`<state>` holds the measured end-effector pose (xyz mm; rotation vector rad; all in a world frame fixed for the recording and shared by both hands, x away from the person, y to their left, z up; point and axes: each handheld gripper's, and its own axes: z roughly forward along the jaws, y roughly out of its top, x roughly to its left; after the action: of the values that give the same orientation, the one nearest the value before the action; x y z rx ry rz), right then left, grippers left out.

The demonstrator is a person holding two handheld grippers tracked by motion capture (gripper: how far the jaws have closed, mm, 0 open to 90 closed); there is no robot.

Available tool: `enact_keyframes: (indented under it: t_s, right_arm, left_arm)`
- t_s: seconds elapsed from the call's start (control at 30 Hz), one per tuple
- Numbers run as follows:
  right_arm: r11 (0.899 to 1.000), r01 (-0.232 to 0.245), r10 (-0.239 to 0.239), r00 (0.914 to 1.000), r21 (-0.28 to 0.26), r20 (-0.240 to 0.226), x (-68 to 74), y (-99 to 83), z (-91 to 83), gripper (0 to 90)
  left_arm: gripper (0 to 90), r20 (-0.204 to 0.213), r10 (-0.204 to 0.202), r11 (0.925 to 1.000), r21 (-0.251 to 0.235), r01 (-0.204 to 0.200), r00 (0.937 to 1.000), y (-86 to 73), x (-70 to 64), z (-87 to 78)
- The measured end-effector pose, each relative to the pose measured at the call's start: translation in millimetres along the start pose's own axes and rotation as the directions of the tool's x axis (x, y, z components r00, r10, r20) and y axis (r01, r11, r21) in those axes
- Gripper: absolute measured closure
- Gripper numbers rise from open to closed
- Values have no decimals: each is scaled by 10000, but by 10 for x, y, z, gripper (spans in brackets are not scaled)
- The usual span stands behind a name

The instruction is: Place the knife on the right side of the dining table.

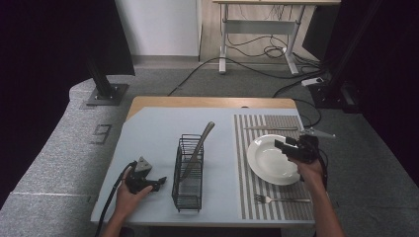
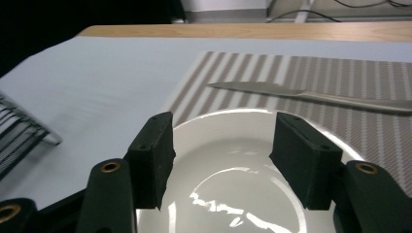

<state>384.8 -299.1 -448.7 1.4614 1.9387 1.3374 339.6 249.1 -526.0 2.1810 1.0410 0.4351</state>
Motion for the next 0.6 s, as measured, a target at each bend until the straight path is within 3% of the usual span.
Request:
enact_keyframes:
  t_s: [0.27, 0.6]
  right_arm:
    - [9983, 577, -581, 9967, -94, -572, 414, -282, -129, 396]
    - [9936, 1129, -1109, 9853, 81, -1296, 794, -454, -27, 391]
  left_arm:
    - [202, -4, 5, 10000, -1, -5, 10000, 0, 0, 0]
    - [205, -26, 45, 10000, -20, -45, 10000, -1, -5, -1]
